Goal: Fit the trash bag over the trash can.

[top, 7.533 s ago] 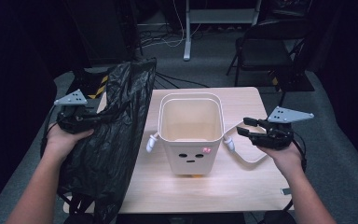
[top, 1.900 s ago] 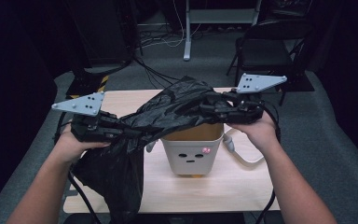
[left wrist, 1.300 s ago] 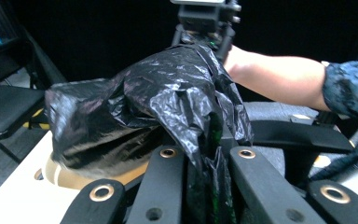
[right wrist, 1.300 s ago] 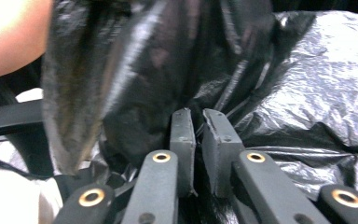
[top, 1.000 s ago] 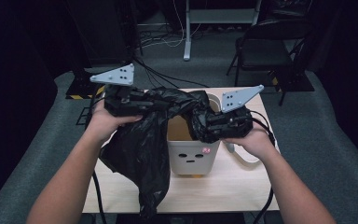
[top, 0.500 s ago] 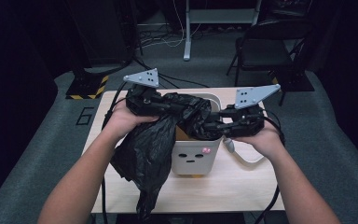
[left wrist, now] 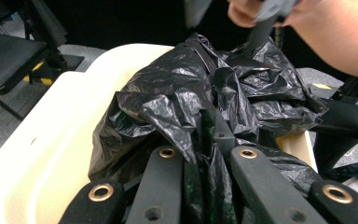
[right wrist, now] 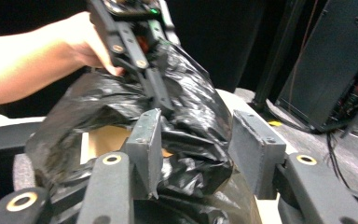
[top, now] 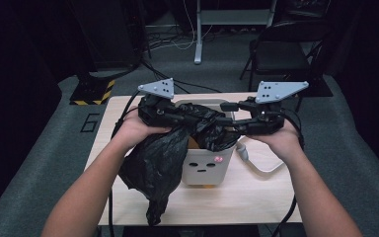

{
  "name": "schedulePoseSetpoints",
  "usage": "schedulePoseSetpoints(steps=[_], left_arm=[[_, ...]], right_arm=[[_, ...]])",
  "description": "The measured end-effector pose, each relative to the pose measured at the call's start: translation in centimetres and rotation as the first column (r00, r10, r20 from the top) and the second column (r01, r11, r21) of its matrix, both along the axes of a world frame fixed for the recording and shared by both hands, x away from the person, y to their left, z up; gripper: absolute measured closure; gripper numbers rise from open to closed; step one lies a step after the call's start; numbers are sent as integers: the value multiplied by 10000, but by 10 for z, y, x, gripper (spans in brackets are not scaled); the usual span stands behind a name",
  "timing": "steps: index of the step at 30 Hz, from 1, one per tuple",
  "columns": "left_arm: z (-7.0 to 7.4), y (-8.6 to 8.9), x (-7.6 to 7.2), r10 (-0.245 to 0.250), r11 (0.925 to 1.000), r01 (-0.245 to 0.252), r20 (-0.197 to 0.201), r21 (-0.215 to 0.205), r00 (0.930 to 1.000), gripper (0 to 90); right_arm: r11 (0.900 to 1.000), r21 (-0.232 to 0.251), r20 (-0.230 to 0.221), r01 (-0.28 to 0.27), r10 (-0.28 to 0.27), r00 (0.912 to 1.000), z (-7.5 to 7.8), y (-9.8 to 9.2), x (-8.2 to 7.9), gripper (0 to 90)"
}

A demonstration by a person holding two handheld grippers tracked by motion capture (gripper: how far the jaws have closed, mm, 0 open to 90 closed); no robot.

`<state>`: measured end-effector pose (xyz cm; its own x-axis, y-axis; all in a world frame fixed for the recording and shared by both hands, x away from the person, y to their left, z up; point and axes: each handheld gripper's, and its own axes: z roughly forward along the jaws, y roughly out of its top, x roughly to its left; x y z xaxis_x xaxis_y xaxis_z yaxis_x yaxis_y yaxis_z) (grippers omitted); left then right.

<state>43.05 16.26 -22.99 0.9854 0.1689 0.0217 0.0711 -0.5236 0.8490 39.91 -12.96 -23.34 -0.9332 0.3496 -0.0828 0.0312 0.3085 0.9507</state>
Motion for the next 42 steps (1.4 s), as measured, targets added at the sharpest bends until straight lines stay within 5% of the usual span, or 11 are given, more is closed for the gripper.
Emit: schedulePoseSetpoints(steps=[7, 9, 11, 14, 21, 27, 34, 42], left_arm=[[-2, 0, 0, -150, 9998, 149, -97, -151, 9998, 853], [-2, -1, -1, -156, 9998, 156, -43, -80, 9999, 837], [-2, -1, -5, -58, 10000, 58, 54, 12, 10000, 705], [0, 3, -9, 93, 9999, -95, 214, 78, 9997, 557], [5, 37, -28, 848, 9964, -846, 344, -69, 9958, 394], [-9, 64, -46, 1075, 9940, -1069, 261, -234, 9939, 328], [-22, 73, -56, 1008, 9944, -1002, 157, -335, 9948, 296], [-45, 77, -53, 1499, 9887, -1499, 0, -41, 9887, 260]], right_arm=[[10000, 31, -311, -22, 23, 9995, -7, 11, 12, 544], [9998, -46, -452, -210, 208, 9988, -9, 14, 14, 657], [9991, -421, -481, -72, 52, 9988, -11, 17, 14, 813], [9972, -742, -475, 51, -86, 9988, -13, 16, 16, 875], [9970, -728, -648, 259, -307, 9974, -19, 8, 16, 885], [9967, -709, -676, 394, -442, 9967, -25, 5, 16, 884], [9965, -736, -714, 409, -462, 9964, -27, 5, 15, 884], [9968, -646, -771, 479, -528, 9956, -29, 3, 15, 885]])
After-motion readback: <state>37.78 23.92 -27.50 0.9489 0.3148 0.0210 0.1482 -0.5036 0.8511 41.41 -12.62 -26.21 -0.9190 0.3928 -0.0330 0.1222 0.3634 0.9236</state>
